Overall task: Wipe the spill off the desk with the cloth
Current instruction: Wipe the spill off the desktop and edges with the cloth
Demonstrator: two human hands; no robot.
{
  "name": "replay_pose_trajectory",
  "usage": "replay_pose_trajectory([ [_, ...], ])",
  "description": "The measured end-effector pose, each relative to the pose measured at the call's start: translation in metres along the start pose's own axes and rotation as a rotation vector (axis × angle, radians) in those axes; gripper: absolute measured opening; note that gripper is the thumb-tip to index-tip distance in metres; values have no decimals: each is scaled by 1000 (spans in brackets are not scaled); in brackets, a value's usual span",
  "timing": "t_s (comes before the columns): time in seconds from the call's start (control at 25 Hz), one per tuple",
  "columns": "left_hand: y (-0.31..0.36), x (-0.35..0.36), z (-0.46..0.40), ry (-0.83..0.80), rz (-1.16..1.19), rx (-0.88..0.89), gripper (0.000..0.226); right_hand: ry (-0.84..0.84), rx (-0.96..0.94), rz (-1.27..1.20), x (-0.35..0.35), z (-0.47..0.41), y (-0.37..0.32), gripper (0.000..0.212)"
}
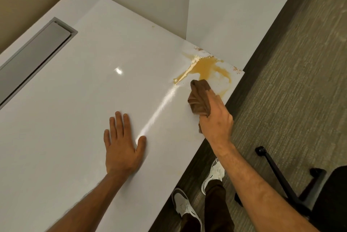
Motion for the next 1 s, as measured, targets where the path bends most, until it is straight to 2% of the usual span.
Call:
replay_pose_trajectory([
  [0.12, 1, -2, 1, -17, -4, -6, 87, -119, -137, -83, 11, 10, -13, 61],
  [0.2, 1, -3, 2, -9, 5, -5, 87, -149, -108, -231, 8, 14, -18, 50],
  [0.28, 1, -3, 1, -2, 9, 1, 87, 31, 34, -389, -1, -3, -16, 44],
  [0.36, 1, -2, 1, 9, 9, -8, 86, 160, 82, -391, 0, -26, -14, 44],
  [0.4, 1, -2, 1, 10, 8, -11, 86, 130, 71, -316, 7, -35, -16, 47],
  [0.52, 2, -4, 1, 9, 11, 1, 87, -2, -79, 137, 40, -43, -32, 63],
  [0.56, 3, -4, 1, 10, 11, 3, 87, -8, -132, 179, 48, -45, -38, 66],
  [0.76, 2, -2, 0, 11, 4, 5, 87, -50, -249, 76, 75, -78, -64, 67],
  [1.0, 2, -1, -1, 11, -10, -2, 86, -331, -463, -234, 93, -101, -87, 56],
])
Point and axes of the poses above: each hand's wrist, its own z-axis away from the middle knuckle, its own x-axis out of the palm, y = z × x, the point moved 4 cm from there along -z, towards the middle knuckle, and after that the axes turned 6 degrees about y, right-handed, at the moved point
